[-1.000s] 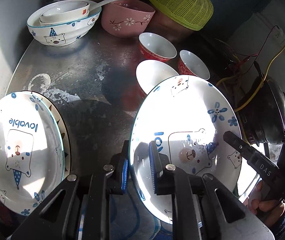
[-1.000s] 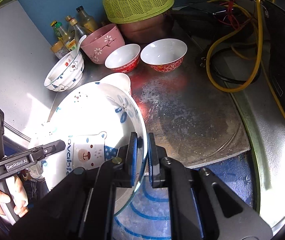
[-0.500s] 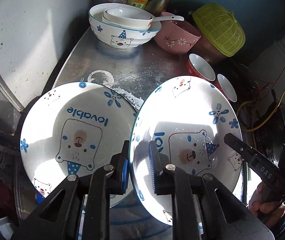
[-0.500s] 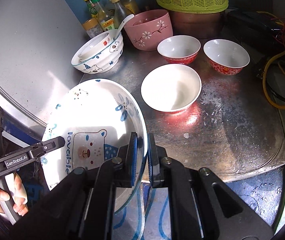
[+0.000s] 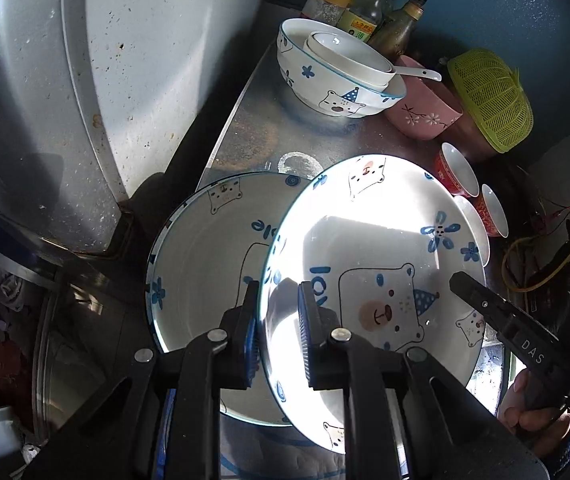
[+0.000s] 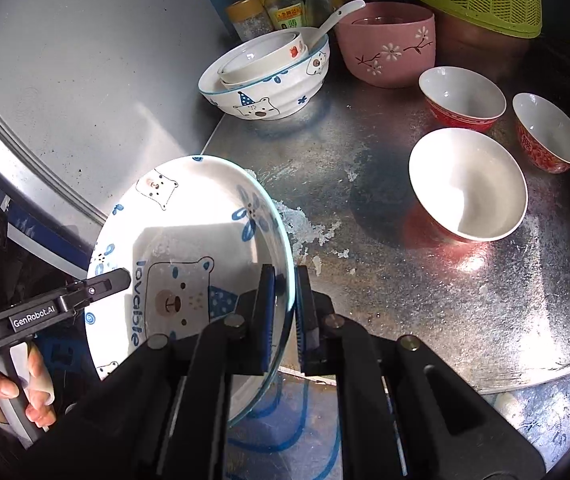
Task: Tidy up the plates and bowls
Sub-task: 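Lower the 'lovable' bowl onto the stacked bear plates with both grippers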
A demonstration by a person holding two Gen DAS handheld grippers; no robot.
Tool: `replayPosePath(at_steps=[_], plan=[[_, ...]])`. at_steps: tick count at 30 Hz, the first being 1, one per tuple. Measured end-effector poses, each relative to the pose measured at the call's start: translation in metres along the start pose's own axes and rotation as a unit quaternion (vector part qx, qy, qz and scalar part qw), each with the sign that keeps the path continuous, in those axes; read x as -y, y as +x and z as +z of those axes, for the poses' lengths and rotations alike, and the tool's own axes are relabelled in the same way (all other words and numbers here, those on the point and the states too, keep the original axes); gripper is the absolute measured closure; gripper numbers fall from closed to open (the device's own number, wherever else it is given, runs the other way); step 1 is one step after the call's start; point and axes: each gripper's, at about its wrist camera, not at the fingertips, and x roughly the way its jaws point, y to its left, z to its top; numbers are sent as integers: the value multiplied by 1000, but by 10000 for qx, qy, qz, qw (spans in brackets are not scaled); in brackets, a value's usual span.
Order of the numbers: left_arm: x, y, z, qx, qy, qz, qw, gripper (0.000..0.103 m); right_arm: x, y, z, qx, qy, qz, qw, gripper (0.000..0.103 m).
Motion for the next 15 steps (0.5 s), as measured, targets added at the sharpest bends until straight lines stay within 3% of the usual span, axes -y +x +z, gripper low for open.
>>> replayPosePath(at_steps=[15], plan=[[-41,9,3,-124,-221,129,9996,87,-29,34,4,-219,-162,45,9996,93]])
